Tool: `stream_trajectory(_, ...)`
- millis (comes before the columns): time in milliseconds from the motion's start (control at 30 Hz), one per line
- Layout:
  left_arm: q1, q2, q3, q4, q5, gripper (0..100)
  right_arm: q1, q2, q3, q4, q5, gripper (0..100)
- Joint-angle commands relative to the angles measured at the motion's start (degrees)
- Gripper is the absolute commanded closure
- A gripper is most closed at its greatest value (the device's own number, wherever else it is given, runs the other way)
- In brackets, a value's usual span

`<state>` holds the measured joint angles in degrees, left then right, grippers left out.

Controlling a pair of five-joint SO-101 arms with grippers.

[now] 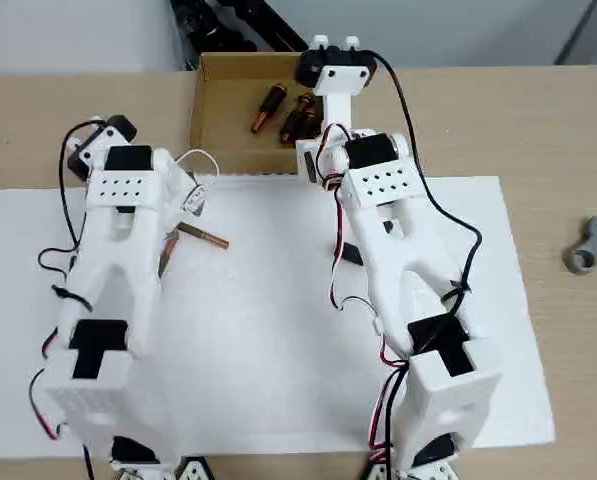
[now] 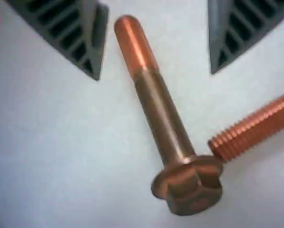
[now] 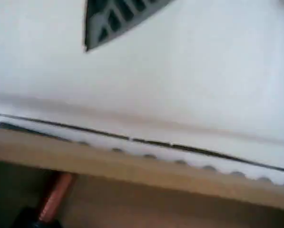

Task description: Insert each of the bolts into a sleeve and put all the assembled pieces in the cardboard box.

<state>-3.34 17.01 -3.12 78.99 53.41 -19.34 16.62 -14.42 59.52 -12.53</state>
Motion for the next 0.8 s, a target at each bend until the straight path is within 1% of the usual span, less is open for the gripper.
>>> stream_trajectory(0,0.4,2.3,-2.5,-1.3,2.8,86,0.4,-3.8,-2.5,0.0,-1.8,82.9)
stream_trajectory(167,0.4,6.9,-2.7,-2.9,5.5,86,0.5,-3.8,-2.5,0.0,-1.7,82.9)
stream_trajectory(333,0.2,8.5,-2.7,-3.8,5.6,86,0.5,-3.8,-2.5,0.3,-1.6,82.9)
stream_trajectory(433,-0.1,8.6,-2.7,-3.9,5.4,89,0.5,-3.8,-2.5,0.3,-1.6,82.9)
stream_trajectory(533,0.0,8.6,-2.7,-4.2,3.1,91,0.5,-3.8,-2.5,0.2,-1.6,82.9)
stream_trajectory(700,0.4,8.1,-2.7,-5.0,-3.1,100,0.5,-3.8,-2.5,0.1,-1.6,82.9)
stream_trajectory(767,0.4,8.1,-3.7,-3.9,-3.8,99,0.5,-3.8,-2.5,0.1,-1.6,82.9)
